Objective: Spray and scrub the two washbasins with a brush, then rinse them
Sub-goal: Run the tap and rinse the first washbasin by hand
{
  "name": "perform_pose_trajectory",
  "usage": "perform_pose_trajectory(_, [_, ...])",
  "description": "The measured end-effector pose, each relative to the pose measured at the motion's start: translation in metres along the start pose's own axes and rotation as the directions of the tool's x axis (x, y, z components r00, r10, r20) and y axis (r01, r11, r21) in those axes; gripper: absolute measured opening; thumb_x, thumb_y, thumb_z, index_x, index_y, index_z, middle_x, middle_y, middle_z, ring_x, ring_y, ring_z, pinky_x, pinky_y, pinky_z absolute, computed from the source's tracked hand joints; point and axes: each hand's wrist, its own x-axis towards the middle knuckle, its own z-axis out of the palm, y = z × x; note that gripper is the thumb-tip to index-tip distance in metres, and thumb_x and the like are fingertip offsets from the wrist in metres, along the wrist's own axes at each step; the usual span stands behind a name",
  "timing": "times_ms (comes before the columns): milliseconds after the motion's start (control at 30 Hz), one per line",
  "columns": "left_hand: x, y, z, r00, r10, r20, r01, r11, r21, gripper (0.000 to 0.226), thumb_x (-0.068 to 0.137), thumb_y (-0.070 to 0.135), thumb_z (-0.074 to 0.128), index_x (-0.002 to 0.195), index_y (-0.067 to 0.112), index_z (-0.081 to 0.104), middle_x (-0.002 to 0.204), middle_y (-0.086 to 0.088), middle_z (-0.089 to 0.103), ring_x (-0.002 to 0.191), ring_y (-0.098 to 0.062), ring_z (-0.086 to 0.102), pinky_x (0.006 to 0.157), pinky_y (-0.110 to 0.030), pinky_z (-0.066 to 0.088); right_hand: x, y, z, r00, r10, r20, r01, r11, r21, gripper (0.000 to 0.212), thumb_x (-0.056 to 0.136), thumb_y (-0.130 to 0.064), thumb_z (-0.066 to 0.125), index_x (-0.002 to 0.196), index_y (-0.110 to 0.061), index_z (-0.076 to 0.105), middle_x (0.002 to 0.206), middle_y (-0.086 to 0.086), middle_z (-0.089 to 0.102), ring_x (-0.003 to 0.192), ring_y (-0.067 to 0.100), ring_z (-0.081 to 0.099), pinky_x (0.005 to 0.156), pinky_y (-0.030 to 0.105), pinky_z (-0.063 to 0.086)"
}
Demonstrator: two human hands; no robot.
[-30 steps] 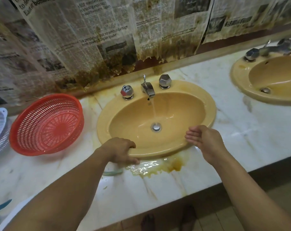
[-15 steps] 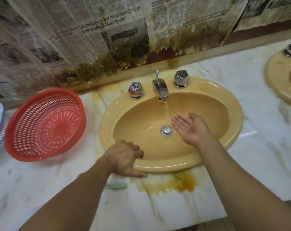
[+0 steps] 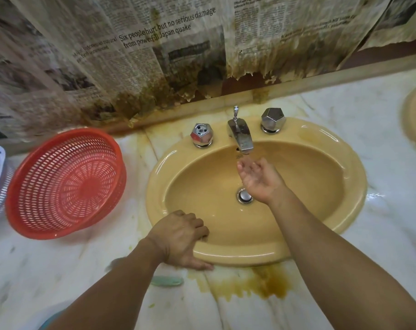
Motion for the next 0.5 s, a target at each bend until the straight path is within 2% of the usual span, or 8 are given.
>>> perform_pose_trajectory(167, [0.000,0.000,0.003,0.999,0.011,-0.040,-0.011,1.000,0.004,0.087,0.073,0.100,0.033,0.107,0.027,0.066,0.096,0.010,0.066,0.088,-0.018,0.060,0.082,-0.037,0.049,-0.012,-0.003,-0.002,0.998,-0.001,0.058,0.001,1.000,0.005,0.022,0.103,-0.012,0.052,0.111,0.005,0.063,0.105,0.018,0.074,0.089,0.029,0.076,0.077,0.037,0.064])
perform_pose_trajectory(233, [-0.001,0.000,0.002,0.999,0.011,-0.047,-0.010,1.000,0.014,0.085,0.073,0.099,0.035,0.107,0.028,0.067,0.096,0.011,0.066,0.088,-0.018,0.061,0.081,-0.036,0.048,-0.023,-0.003,-0.002,0.997,0.007,0.073,-0.006,1.000,-0.011,0.027,0.105,-0.014,0.051,0.120,0.005,0.062,0.112,0.020,0.072,0.092,0.031,0.075,0.077,0.037,0.064])
perform_pose_trajectory(400, [-0.001,0.004,-0.006,0.997,-0.038,0.060,0.036,0.999,0.033,0.090,0.073,0.099,0.031,0.122,0.029,0.062,0.111,0.012,0.065,0.101,-0.016,0.059,0.091,-0.035,0.044,-0.066,0.003,-0.003,0.997,0.030,0.077,-0.022,0.995,-0.099,0.025,0.101,-0.008,0.053,0.114,0.009,0.064,0.097,0.022,0.074,0.083,0.031,0.076,0.070,0.035,0.064])
perform_pose_trajectory(500, [-0.001,0.006,-0.008,0.996,-0.052,0.070,0.049,0.998,0.045,0.090,0.073,0.099,0.031,0.125,0.032,0.060,0.115,0.013,0.064,0.105,-0.014,0.058,0.090,-0.034,0.042,-0.093,0.008,-0.009,0.997,0.042,0.057,-0.030,0.979,-0.200,0.024,0.100,-0.008,0.051,0.109,0.011,0.064,0.094,0.023,0.074,0.082,0.030,0.076,0.068,0.035,0.064])
